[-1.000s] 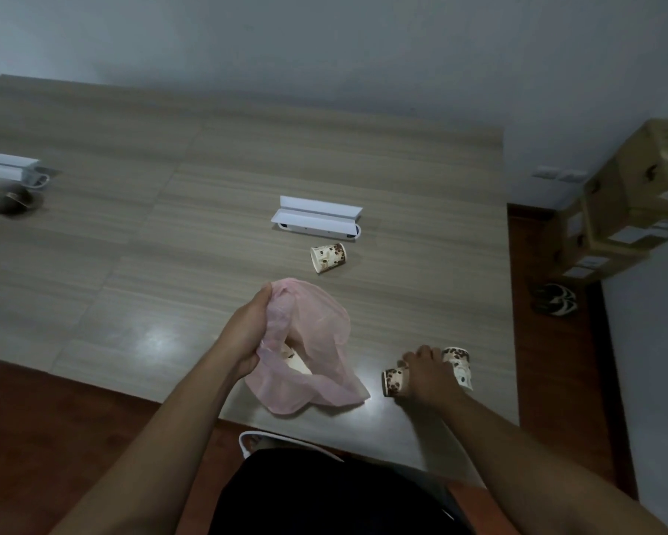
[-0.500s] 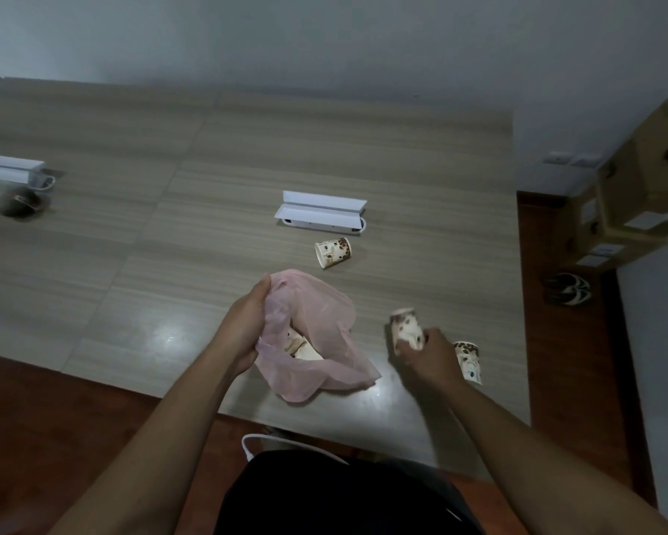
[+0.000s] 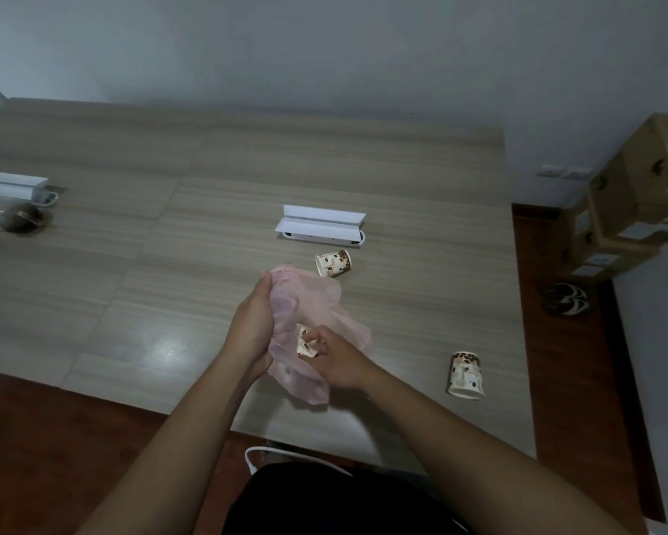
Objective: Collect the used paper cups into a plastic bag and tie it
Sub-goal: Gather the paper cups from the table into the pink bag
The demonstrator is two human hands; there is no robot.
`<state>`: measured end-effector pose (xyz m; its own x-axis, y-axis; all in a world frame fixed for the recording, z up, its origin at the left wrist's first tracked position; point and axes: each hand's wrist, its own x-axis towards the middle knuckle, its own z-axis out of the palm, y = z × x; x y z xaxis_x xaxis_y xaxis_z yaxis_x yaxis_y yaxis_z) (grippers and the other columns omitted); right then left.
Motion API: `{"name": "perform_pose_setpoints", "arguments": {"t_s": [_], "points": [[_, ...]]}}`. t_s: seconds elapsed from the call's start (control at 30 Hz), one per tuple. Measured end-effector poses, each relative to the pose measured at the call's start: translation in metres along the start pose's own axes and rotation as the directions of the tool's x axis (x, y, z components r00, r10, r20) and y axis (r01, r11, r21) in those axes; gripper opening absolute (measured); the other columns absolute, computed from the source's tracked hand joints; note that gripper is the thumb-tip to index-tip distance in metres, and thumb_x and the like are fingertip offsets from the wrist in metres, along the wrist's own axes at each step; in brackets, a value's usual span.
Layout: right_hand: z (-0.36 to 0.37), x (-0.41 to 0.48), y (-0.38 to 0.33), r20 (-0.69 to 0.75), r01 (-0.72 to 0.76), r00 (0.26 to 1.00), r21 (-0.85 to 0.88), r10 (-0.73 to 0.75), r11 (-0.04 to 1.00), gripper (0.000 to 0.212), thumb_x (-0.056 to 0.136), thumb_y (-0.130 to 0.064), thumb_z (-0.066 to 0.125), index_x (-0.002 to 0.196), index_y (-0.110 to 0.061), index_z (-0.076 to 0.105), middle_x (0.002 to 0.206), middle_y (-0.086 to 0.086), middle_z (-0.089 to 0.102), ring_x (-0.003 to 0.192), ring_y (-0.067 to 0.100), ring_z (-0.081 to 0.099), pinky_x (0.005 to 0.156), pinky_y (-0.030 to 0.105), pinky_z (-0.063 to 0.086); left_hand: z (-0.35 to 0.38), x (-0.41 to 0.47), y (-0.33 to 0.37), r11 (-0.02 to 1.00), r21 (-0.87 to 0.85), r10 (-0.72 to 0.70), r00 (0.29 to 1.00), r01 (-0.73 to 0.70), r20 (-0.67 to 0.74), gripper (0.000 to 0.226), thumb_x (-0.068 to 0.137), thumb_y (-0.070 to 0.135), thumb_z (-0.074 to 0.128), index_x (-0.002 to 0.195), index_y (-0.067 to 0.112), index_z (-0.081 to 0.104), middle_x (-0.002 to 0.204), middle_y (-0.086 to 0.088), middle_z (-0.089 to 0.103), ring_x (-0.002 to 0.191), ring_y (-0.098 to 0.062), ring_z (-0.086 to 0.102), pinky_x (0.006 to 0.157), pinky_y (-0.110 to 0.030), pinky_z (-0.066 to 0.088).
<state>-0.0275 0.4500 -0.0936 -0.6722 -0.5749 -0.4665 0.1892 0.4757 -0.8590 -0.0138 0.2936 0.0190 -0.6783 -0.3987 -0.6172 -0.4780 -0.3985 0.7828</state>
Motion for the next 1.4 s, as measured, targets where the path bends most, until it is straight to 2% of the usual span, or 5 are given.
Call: {"name": "perform_pose_setpoints", "arguments": {"t_s": [0.33,0.53,0.67,1.17,1.4], "points": [[-0.008,0.011,0.029,-0.052,-0.034,0.999,-0.421,0.014,0.907,0.057,0.088,-0.058,0.079,0.133,-0.024,0.073,0.13,0.006,0.067,0.112,0.024,0.068,0.095,0.032,0.053,-0.001,-0.007,-0.009,0.995,-0.084,-0.047,0.997,0.053,0.068,0.054,0.112,0.054,0.053,0.124,0.008,0.08,0.079,-0.006,0.076,0.052,-0.013,0.069,0.045,-0.021,0.052],[-0.072,0.004,0.037,-0.471,-0.138,0.882,-0.199,0.029,0.97,0.043,0.092,-0.054,0.058,0.083,-0.018,0.08,0.081,-0.004,0.081,0.08,0.015,0.076,0.081,0.033,0.06,-0.007,0.0,-0.017,0.998,-0.039,-0.047,0.998,0.049,0.052,0.05,0.11,0.05,0.056,0.125,0.01,0.081,0.127,-0.017,0.081,0.121,-0.033,0.076,0.115,-0.05,0.053],[-0.122,-0.012,0.066,-0.616,-0.297,0.768,-0.1,0.176,0.95,0.027,0.099,-0.032,0.061,0.084,-0.012,0.071,0.084,0.004,0.076,0.082,0.025,0.072,0.074,0.033,0.051,-0.005,-0.001,-0.016,0.997,-0.033,-0.061,0.996,0.064,0.069,0.051,0.11,0.049,0.055,0.126,0.008,0.08,0.128,-0.018,0.081,0.116,-0.032,0.075,0.115,-0.051,0.052],[-0.136,-0.049,0.184,-0.642,-0.836,0.391,0.052,0.659,0.547,0.084,0.094,-0.047,0.078,0.157,-0.011,0.036,0.159,0.02,0.045,0.147,0.04,0.044,0.117,0.056,0.038,-0.02,-0.006,-0.013,0.99,-0.084,-0.106,0.993,0.109,0.046,0.04,0.11,0.044,0.059,0.111,0.011,0.082,0.106,-0.013,0.081,0.084,-0.023,0.074,0.077,-0.037,0.057],[-0.147,-0.04,0.209,-0.567,-0.791,0.423,0.15,0.707,0.594,0.108,0.086,-0.041,0.09,0.159,0.005,0.025,0.154,0.029,0.053,0.141,0.047,0.056,0.114,0.053,0.049,-0.037,-0.003,-0.017,0.983,-0.121,-0.133,0.99,0.136,0.037,0.04,0.106,0.045,0.065,0.108,0.012,0.087,0.112,-0.014,0.081,0.089,-0.026,0.071,0.081,-0.042,0.053]]}}
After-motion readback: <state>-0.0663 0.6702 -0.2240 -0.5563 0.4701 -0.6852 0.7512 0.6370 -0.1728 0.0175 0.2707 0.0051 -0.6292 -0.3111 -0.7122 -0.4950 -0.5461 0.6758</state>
